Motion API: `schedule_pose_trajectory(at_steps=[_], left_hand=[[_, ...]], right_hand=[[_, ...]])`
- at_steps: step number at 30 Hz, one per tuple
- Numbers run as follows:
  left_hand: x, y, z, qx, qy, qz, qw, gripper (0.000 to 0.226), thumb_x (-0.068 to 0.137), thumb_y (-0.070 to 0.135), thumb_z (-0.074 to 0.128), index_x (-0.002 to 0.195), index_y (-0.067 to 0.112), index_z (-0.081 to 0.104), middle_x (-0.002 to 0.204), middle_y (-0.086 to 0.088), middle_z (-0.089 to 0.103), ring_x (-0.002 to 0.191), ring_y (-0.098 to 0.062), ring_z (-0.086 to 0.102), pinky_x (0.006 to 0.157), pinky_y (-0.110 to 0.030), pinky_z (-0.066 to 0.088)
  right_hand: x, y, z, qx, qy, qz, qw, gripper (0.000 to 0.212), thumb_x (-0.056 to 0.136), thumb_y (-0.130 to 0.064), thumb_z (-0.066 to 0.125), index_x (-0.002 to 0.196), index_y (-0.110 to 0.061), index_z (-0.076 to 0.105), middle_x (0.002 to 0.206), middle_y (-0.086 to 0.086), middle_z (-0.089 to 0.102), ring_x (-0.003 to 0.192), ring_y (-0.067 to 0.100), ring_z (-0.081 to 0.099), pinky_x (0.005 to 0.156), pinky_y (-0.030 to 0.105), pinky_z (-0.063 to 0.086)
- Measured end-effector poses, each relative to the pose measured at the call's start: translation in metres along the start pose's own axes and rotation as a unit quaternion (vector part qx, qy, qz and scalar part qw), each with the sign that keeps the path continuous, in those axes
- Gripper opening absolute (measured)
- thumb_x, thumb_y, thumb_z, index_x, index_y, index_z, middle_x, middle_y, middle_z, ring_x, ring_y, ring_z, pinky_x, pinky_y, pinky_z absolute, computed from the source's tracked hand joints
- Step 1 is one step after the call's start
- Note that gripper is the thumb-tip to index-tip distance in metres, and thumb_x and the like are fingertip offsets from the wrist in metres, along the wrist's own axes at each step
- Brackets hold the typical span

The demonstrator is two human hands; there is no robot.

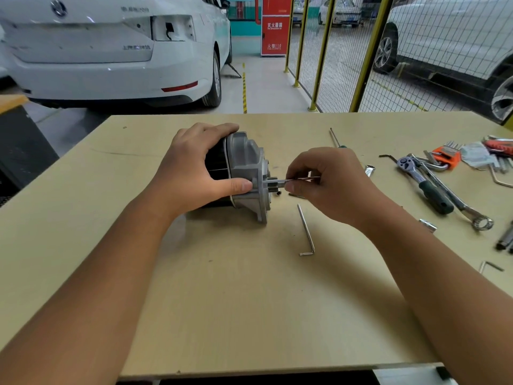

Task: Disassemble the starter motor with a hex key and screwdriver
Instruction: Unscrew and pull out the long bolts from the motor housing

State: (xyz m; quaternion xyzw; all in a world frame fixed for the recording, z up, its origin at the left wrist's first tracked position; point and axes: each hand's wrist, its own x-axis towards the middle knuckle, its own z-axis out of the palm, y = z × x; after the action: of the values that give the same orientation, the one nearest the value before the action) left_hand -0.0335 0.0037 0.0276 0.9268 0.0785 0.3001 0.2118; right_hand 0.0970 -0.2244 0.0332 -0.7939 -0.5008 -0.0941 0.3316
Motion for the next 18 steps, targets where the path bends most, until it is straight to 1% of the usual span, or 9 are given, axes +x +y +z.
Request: schedule_pose_trajectory(at_steps=[3,6,8,9,10,13,15,18], left_hand=[[0.0003,-0.0009,0.0000,-0.001,0.000,-0.001,1.000,0.101,0.057,0.076,0.073,0.148,0.036,0.052,0.132,0.009,0.057,0.121,-0.016,0.046,0.097,-0.030,0.035],[0.0004,-0.0012,-0.0002,-0.001,0.000,-0.002,1.000,0.102,0.057,0.077,0.072,0.148,0.035,0.052,0.132,0.009,0.057,0.120,-0.015,0.046,0.098,-0.030,0.035],[0.0003,-0.0009,0.0000,0.000,0.000,-0.001,1.000,0.101,0.057,0.077,0.072,0.148,0.035,0.052,0.132,0.009,0.057,0.120,-0.016,0.046,0.097,-0.030,0.035],[0.0003,-0.0009,0.0001,0.001,0.000,0.000,1.000,0.101,0.057,0.077,0.072,0.148,0.035,0.052,0.132,0.009,0.057,0.120,-0.016,0.046,0.097,-0.030,0.035],[0.0003,-0.0009,0.0001,0.001,0.000,0.000,1.000,0.101,0.057,0.076,0.072,0.148,0.035,0.052,0.132,0.009,0.057,0.121,-0.016,0.047,0.097,-0.030,0.035],[0.0001,-0.0006,-0.0006,0.000,-0.001,-0.001,1.000,0.101,0.058,0.076,0.073,0.148,0.035,0.052,0.132,0.009,0.057,0.121,-0.016,0.046,0.097,-0.029,0.035],[0.0001,-0.0001,-0.0008,0.001,-0.001,0.000,1.000,0.100,0.058,0.073,0.075,0.148,0.034,0.052,0.132,0.009,0.057,0.121,-0.015,0.046,0.097,-0.029,0.034],[0.0004,-0.0004,-0.0003,0.003,-0.001,0.003,1.000,0.099,0.059,0.069,0.079,0.148,0.034,0.052,0.133,0.008,0.057,0.121,-0.015,0.046,0.097,-0.029,0.034]], right_hand=[[0.0009,-0.0025,0.0001,-0.007,0.000,-0.006,1.000,0.004,0.089,-0.024,0.075,0.089,-0.020,0.076,0.074,-0.015,0.061,0.073,0.001,0.055,0.064,0.015,0.035],[0.0020,-0.0012,0.0009,-0.027,-0.021,-0.009,0.999,0.016,0.096,-0.024,0.066,0.091,-0.014,0.078,0.074,-0.009,0.056,0.071,0.004,0.052,0.061,0.010,0.030],[0.0029,-0.0012,0.0001,-0.041,-0.033,-0.012,0.999,0.017,0.097,-0.022,0.065,0.092,-0.012,0.077,0.076,-0.005,0.056,0.070,0.007,0.051,0.062,0.010,0.031],[0.0031,-0.0013,0.0000,-0.048,-0.034,-0.016,0.998,0.016,0.097,-0.021,0.066,0.092,-0.011,0.077,0.078,-0.003,0.058,0.072,0.012,0.052,0.063,0.012,0.033],[0.0031,-0.0017,0.0002,-0.055,-0.031,-0.021,0.998,0.015,0.096,-0.021,0.067,0.091,-0.011,0.077,0.080,-0.002,0.059,0.074,0.016,0.055,0.064,0.015,0.036],[0.0026,-0.0022,0.0003,-0.067,-0.019,-0.028,0.997,0.013,0.094,-0.026,0.070,0.089,-0.016,0.076,0.082,-0.003,0.063,0.080,0.021,0.059,0.072,0.035,0.048],[0.0023,-0.0027,-0.0006,-0.077,-0.019,-0.023,0.997,0.013,0.093,-0.031,0.069,0.090,-0.019,0.076,0.084,-0.006,0.063,0.086,0.021,0.057,0.078,0.045,0.050],[0.0022,-0.0041,-0.0021,-0.081,-0.014,-0.014,0.997,0.013,0.093,-0.034,0.069,0.091,-0.023,0.076,0.086,-0.011,0.061,0.089,0.020,0.055,0.083,0.050,0.048]])
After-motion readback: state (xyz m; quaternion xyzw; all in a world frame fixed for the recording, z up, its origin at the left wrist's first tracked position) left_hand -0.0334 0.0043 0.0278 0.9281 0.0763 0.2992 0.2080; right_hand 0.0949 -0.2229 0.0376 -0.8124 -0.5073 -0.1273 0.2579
